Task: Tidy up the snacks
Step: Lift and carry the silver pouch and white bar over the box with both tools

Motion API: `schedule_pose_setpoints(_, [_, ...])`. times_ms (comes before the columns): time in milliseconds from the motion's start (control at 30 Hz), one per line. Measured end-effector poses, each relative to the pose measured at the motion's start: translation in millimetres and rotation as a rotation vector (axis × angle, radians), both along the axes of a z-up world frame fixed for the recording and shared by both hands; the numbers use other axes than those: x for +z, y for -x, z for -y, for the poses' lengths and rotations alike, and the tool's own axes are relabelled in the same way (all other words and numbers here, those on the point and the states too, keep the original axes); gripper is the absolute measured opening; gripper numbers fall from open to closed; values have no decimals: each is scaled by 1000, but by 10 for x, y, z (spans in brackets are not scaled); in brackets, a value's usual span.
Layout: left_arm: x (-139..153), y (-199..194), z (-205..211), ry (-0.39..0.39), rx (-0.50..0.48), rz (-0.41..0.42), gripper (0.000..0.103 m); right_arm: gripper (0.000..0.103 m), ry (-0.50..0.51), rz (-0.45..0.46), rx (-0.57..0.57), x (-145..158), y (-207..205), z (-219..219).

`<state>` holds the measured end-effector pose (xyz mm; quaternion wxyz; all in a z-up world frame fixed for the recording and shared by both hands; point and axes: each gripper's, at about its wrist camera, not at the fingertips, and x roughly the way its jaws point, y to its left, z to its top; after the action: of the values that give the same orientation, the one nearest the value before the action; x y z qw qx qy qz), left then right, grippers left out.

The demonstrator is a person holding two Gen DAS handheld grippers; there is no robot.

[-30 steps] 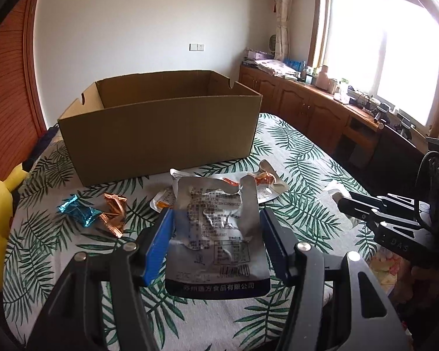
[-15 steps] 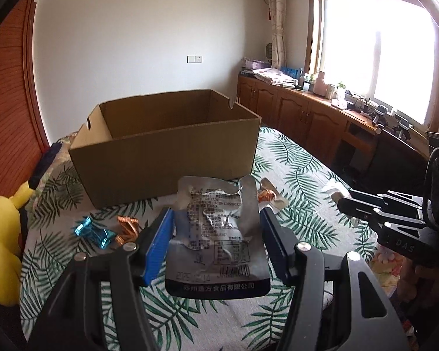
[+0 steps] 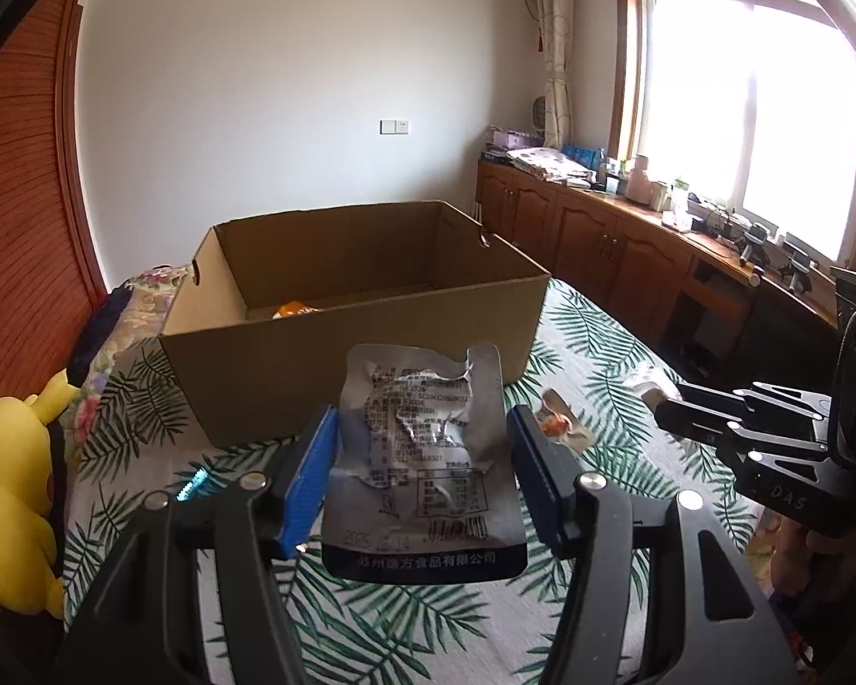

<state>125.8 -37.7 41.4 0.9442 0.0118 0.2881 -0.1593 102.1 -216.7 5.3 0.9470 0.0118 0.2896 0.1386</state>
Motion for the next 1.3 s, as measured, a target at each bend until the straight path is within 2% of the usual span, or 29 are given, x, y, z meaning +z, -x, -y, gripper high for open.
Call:
schedule_pose_setpoints(467, [169,-316,-200,12,22,34,59,20,-12,62,49,272,-385,-191])
schedule_pose_setpoints(833, [219,-902,-369,-1,46,58,59,20,14,97,101,408,-952,-404])
schedule_pose_setpoints(1033, [223,-1263,-408,-36,52,64,59,20,29,112,134,442,-1293,-529])
schedule_pose_setpoints(1300, [46,-1725,-496,-31,70,20,60,20,44,109,153,395,-1688,-637])
